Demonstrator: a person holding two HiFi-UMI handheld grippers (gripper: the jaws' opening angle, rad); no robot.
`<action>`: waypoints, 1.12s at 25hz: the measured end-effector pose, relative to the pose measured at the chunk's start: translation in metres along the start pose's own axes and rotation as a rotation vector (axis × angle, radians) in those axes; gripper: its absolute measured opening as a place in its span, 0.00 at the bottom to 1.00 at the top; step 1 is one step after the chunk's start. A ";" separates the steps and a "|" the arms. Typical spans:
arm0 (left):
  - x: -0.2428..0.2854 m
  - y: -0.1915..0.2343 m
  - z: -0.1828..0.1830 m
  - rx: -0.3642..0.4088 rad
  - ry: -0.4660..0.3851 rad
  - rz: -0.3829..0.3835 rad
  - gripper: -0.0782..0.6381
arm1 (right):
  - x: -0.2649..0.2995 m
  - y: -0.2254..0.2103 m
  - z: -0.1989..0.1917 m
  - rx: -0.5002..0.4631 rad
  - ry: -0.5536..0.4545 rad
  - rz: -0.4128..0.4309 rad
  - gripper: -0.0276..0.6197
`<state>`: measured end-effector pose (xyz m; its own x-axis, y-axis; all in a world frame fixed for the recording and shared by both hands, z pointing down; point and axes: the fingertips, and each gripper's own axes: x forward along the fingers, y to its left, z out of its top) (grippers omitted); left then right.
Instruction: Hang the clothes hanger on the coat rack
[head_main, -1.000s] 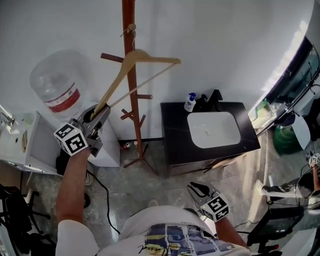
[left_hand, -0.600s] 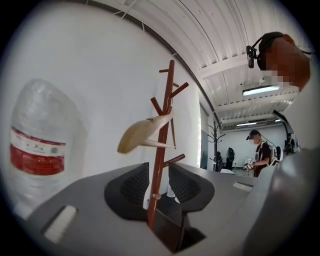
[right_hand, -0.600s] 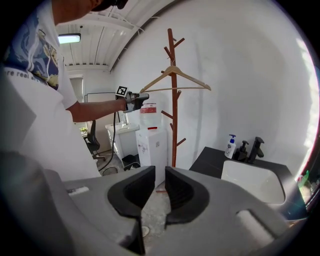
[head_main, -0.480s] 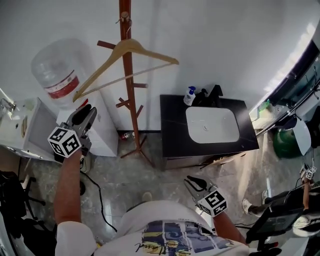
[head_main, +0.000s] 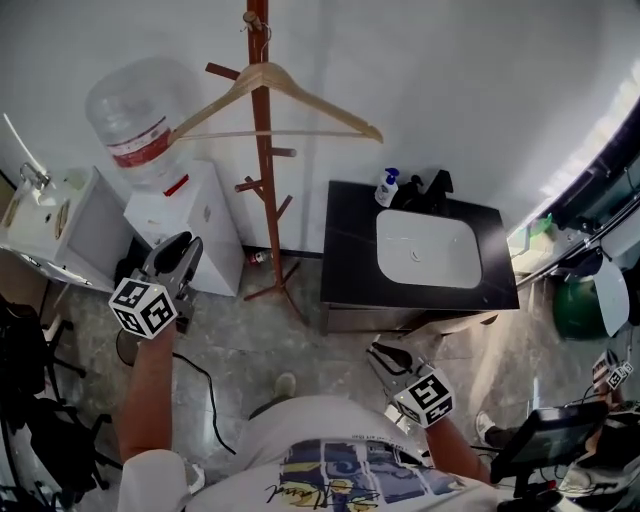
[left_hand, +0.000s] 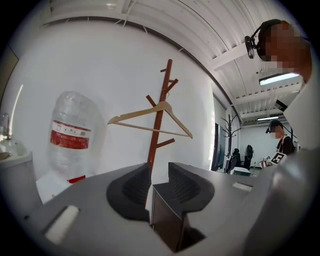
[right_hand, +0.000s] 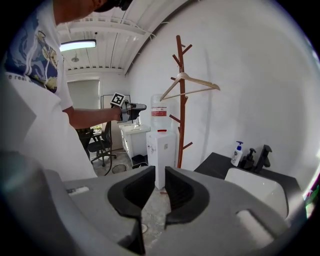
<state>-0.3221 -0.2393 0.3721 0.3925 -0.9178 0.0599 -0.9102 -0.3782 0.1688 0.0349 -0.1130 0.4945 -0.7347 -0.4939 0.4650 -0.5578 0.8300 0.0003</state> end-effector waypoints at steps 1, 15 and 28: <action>-0.004 -0.014 -0.004 0.008 0.007 0.000 0.27 | -0.003 -0.001 0.001 -0.005 -0.007 0.005 0.14; -0.034 -0.218 -0.046 0.017 0.060 -0.079 0.23 | -0.048 0.003 0.005 -0.057 -0.105 0.096 0.08; -0.063 -0.373 -0.099 0.041 0.122 -0.199 0.11 | -0.104 0.038 0.016 -0.087 -0.196 0.178 0.05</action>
<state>0.0060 -0.0282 0.4023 0.5760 -0.8039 0.1484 -0.8166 -0.5576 0.1491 0.0834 -0.0341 0.4321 -0.8834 -0.3721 0.2849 -0.3843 0.9231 0.0142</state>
